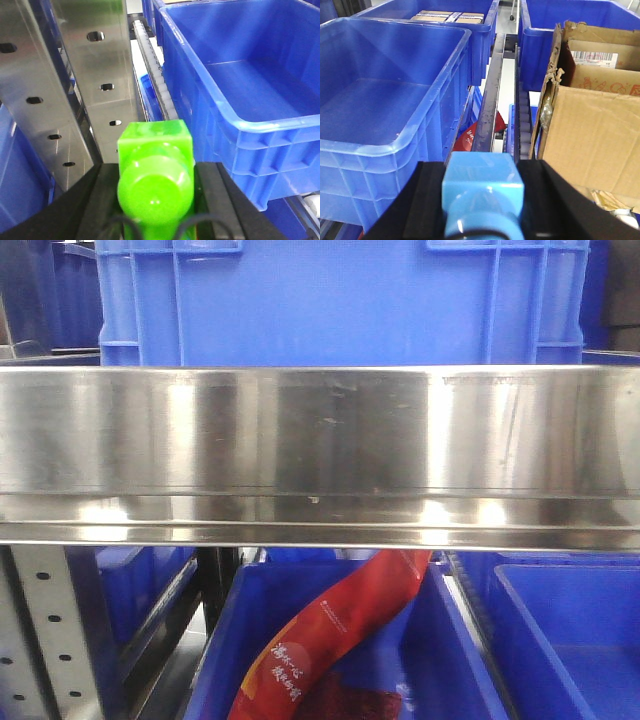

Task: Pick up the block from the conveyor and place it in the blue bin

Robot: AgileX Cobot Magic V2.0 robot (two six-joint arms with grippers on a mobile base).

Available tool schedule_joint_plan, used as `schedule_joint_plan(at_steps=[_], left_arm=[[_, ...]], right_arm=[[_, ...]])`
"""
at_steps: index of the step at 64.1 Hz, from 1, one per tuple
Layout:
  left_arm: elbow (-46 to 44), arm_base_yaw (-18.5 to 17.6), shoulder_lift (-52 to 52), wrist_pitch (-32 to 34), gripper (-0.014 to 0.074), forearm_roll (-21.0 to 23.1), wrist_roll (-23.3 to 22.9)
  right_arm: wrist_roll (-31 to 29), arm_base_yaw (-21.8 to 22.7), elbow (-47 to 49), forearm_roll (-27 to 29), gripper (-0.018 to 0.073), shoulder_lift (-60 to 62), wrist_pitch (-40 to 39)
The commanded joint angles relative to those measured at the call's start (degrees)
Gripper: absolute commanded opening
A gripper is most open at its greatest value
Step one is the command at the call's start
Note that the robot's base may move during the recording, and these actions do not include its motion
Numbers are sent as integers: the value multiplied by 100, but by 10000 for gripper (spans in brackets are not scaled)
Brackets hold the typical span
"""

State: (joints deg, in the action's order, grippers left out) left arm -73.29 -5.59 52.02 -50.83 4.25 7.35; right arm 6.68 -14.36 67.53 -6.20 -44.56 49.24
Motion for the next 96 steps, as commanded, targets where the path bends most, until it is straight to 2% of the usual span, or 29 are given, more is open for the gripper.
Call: schedule_joint_plan(at_steps=[1, 14, 18, 21, 26, 32, 38, 44, 60, 69, 84, 88, 91, 93, 96], left_arm=[[-3, -39, -23, 97, -111, 49, -21], [-3, -39, -23, 253, -111, 74, -21], [-26, -160, -13, 418, -111, 74, -21], [-90, -369, 43, 549, -111, 63, -21], [-351, -930, 268, 671, -111, 40, -6], [-741, -1446, 677, 671, -111, -44, -6], [-1212, -1793, 1179, 671, -111, -69, -6], [-1681, -2030, 1711, 671, -111, -69, -6], [-2524, -2100, 3105, 692, -111, 203, -6], [-2698, -2100, 3630, 722, -111, 363, -6], [-2698, -2100, 4079, 885, -102, 363, -6], [-2698, -2100, 4117, 885, -43, 363, -6], [-2698, -2100, 4121, 885, 20, 363, -6], [-2698, -2100, 4121, 885, 72, 363, -6], [-2698, -2100, 4121, 885, 183, 363, -6]], right_arm=[[-38, -18, 35, -61, -162, 10, -121], [-38, -18, 49, -24, -162, 10, -132], [-38, -18, 110, 13, -162, 10, -203], [-38, -18, 212, 115, -162, -22, -290], [-49, -18, 481, 412, -162, -241, -534], [-434, -18, 879, 877, -162, -571, -602], [-734, -29, 1345, 1404, -162, -1060, -602], [-919, -206, 1722, 1660, -162, -1514, -602], [-988, -1094, 2265, 1679, -162, -2680, -626], [-988, -1211, 2265, 1679, -162, -3270, -625], [-988, -1211, 2265, 1654, -162, -3889, -625], [-988, -1211, 2265, 1654, -143, -3965, -625], [-988, -1211, 2265, 1654, -94, -3980, -628], [-988, -1211, 2265, 1654, -45, -3991, -628], [-988, -1211, 2265, 1654, 97, -3991, -639]])
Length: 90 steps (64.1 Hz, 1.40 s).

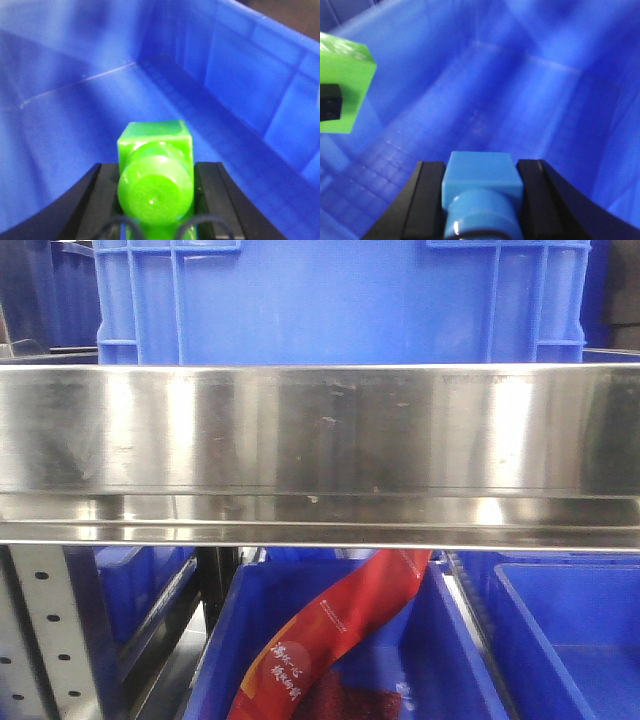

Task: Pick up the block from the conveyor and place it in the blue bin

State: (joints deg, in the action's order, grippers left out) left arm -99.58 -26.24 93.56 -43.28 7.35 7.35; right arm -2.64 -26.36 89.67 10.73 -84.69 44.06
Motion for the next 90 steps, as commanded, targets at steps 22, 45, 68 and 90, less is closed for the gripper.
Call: schedule_joint_plan(at_steps=[22, 45, 68, 90], left_arm=[[-69, -35, -165, -82, 503, 53, -6], [-21, 35, -1338, -966, -62, -33, -6], [2585, 35, -3715, 448, -111, -247, -178], [5955, 35, -5660, 2415, -111, -140, -178]], right_arm=[[-56, -11, 50, -39, 491, 183, -109], [-56, -11, -467, -194, -168, 1511, -78], [-56, -11, -3147, -572, -153, 3952, -1384], [-56, -11, -5406, -572, -153, 5747, -1866]])
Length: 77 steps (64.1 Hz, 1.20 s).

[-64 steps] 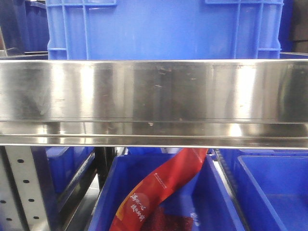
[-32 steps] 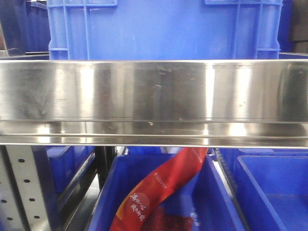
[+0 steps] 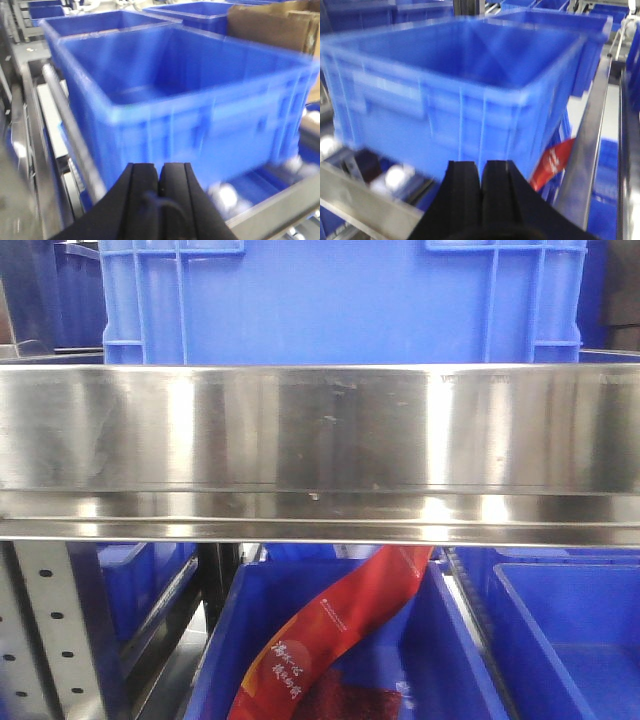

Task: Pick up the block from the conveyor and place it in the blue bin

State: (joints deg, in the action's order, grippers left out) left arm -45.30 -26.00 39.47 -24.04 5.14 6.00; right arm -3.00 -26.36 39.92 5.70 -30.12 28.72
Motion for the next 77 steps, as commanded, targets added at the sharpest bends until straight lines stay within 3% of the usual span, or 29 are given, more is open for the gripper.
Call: schedule_joint_plan(at_steps=[1, 18, 71, 77], left_arm=[[636, 11, -323, 609, -111, 81, -43], [2183, 11, -682, 2305, -111, 413, -43], [2273, 11, -682, 2337, -111, 422, -43], [2346, 83, -851, 2314, -111, 76, -43]], right_arm=[[-20, -11, -504, -69, -153, 333, -370], [-20, -11, -1360, -69, -153, 612, -943], [-20, -11, -1402, -69, -153, 612, -991], [-20, -11, -1402, -69, -153, 612, -991]])
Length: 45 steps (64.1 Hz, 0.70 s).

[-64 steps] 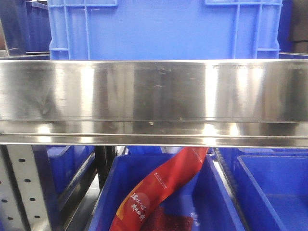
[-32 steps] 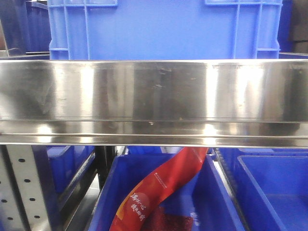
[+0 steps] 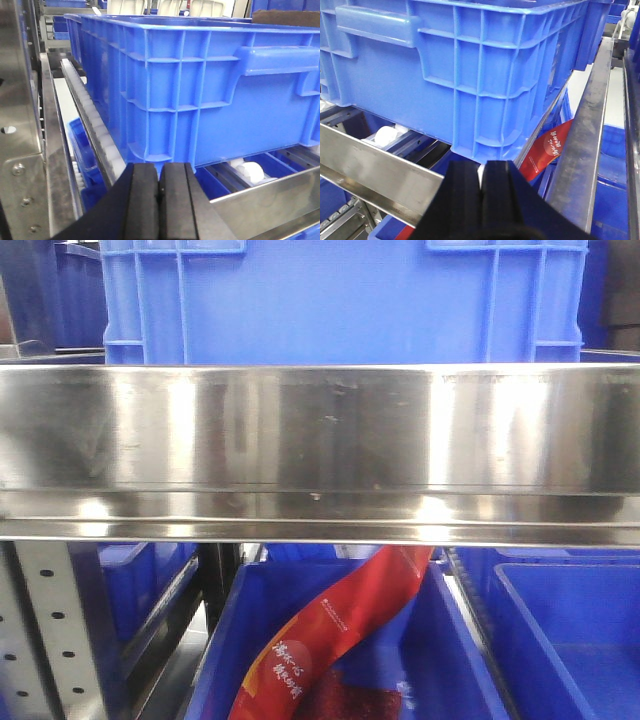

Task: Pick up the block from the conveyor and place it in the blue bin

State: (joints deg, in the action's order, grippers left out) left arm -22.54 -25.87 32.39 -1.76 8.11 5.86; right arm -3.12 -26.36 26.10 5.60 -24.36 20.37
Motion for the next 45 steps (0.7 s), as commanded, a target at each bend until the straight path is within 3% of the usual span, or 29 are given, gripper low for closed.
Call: schedule_joint_plan(at_steps=[1, 12, 27, 37, 45], left_arm=[[94, 103, -203, 66, -111, -262, -29], [582, 847, -908, 68, -111, -565, -29], [1570, 1989, -2378, 111, -111, -565, -29], [2155, 2432, -3199, 111, -111, -565, -29], [2254, 2614, -3239, 272, -111, -565, -29]], right_arm=[[-8, -11, -19, -59, -153, 35, -155], [-8, -11, -19, -59, -153, 35, -155], [-8, -11, -19, -59, -153, 35, -155], [-8, -11, -19, -59, -153, 35, -155], [-8, -11, -19, -59, -153, 35, -139]])
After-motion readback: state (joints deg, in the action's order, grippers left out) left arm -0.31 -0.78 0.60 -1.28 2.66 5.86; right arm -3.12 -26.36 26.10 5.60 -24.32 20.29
